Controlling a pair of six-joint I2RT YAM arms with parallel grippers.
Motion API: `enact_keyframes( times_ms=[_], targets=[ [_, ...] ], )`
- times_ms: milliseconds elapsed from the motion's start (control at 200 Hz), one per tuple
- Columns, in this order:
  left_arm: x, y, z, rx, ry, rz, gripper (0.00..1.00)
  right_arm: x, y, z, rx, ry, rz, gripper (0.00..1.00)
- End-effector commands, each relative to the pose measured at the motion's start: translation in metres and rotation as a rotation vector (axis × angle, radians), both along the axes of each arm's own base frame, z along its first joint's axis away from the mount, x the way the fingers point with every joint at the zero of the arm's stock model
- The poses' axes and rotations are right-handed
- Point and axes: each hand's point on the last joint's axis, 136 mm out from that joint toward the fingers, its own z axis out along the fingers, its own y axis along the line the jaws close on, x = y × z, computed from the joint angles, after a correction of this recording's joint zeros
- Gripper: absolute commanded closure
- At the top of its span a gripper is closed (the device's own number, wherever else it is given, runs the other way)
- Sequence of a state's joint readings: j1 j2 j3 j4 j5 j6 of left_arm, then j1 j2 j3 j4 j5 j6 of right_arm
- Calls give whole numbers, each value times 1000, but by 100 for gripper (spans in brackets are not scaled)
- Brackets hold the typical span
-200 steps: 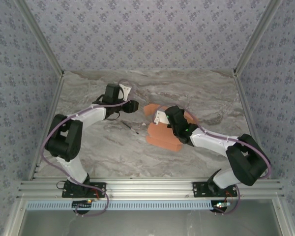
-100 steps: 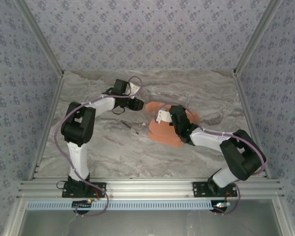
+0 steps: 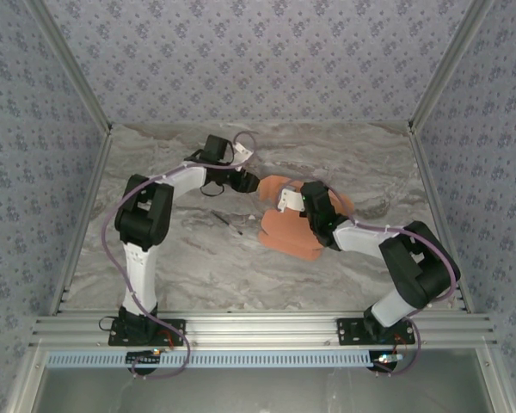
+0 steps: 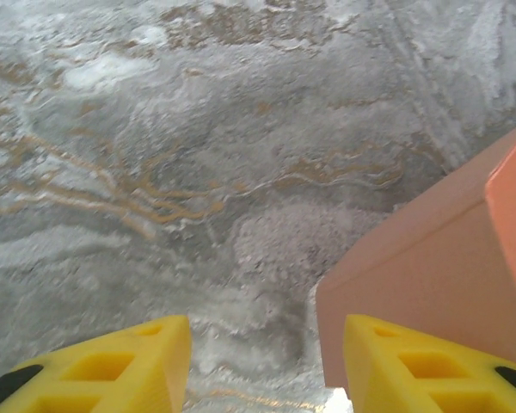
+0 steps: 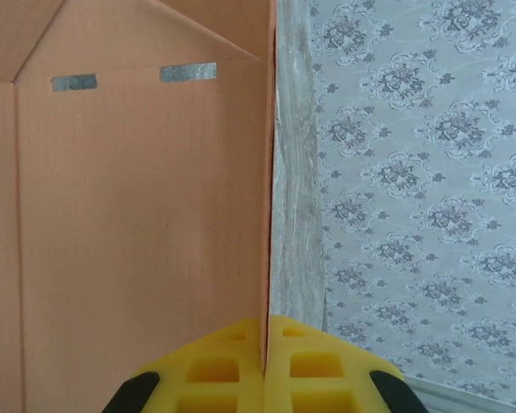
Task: Fold the paper box
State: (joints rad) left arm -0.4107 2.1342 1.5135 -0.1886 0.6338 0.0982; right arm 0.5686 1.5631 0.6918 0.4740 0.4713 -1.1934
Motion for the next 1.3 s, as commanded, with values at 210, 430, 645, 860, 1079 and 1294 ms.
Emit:
enact_keyframes(
  times_ms=[210,430,645,860,1079,1294],
  targets=[
    [-21,-31,8,-104,-1,-172,50,3,1,-3,30,34,-1,97],
    [-33,-44,18,-172,-4,-238,49,4,-1,-2,40,37,-7,97],
    [-40,-54,19,-200,1,-272,49,5,-1,0,56,41,-11,98],
    [-46,-61,22,-222,-5,-297,49,4,-2,-1,72,49,-12,99],
    [-47,-65,23,-234,-13,-298,49,3,-1,0,106,71,-8,98],
    [-47,-70,20,-214,-16,-284,48,2,0,0,143,101,-7,98]
  ],
)
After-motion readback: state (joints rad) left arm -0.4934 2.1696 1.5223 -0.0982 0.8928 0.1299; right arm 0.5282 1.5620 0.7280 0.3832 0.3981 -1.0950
